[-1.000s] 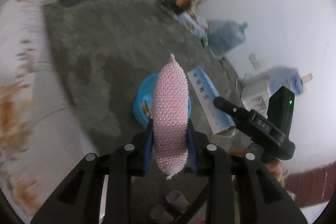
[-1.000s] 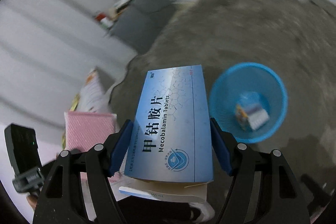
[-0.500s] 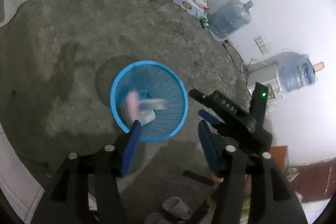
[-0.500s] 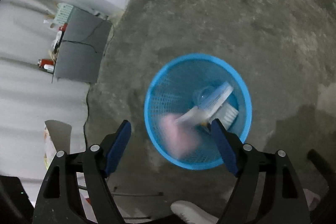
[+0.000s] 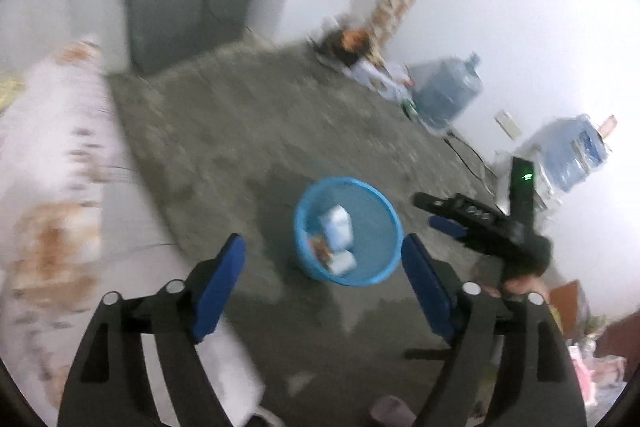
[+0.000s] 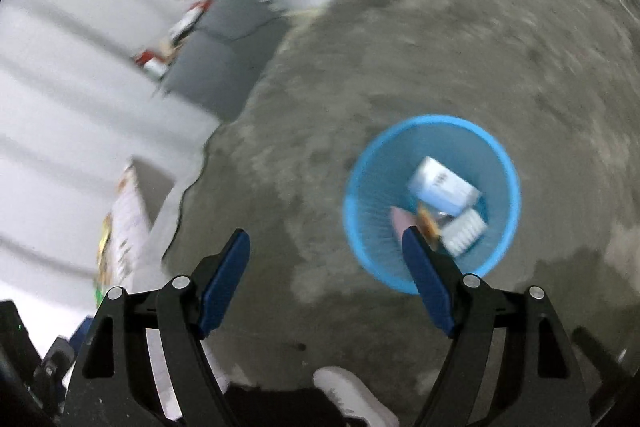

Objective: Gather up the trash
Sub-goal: 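Drop the medicine box and pink sponge into the wastebasket, opening both tools, then grasp the white tissue with the right tool while the left tool grasps the orange snack bag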

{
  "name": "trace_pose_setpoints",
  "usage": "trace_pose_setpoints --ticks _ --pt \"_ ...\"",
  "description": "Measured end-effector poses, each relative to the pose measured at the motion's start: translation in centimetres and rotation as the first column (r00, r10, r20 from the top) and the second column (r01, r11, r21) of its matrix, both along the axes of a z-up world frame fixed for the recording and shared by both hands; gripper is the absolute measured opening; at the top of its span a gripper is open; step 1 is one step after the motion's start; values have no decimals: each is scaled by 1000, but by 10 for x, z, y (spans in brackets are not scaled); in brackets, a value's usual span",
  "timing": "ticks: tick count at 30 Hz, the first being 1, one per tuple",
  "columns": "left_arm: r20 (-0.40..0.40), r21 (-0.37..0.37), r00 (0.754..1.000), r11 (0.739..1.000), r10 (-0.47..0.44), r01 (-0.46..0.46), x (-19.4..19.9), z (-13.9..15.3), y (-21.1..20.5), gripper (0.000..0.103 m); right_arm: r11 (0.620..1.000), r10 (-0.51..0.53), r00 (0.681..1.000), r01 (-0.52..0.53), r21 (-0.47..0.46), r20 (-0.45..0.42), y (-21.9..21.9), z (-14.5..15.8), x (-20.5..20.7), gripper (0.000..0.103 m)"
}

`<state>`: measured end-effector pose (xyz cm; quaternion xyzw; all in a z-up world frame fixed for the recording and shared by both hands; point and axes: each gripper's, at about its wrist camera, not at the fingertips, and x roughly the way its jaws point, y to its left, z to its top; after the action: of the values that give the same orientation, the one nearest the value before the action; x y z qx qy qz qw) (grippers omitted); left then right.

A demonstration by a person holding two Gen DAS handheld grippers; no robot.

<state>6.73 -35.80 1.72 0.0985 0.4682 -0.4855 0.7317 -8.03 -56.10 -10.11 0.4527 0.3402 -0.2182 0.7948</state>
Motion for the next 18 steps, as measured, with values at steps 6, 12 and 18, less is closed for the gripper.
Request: trace_pose_setpoints --ticks 6,12,18 --pt "115 -64 978 984 175 -168 23 33 98 83 971 226 972 -219 -100 63 64 57 58 76" --pt "216 -99 912 937 349 -335 36 47 212 84 875 467 881 -447 -185 78 146 96 131 79" --pt "230 -137 824 856 517 -499 49 52 311 84 728 672 737 -642 -241 68 245 108 202 84"
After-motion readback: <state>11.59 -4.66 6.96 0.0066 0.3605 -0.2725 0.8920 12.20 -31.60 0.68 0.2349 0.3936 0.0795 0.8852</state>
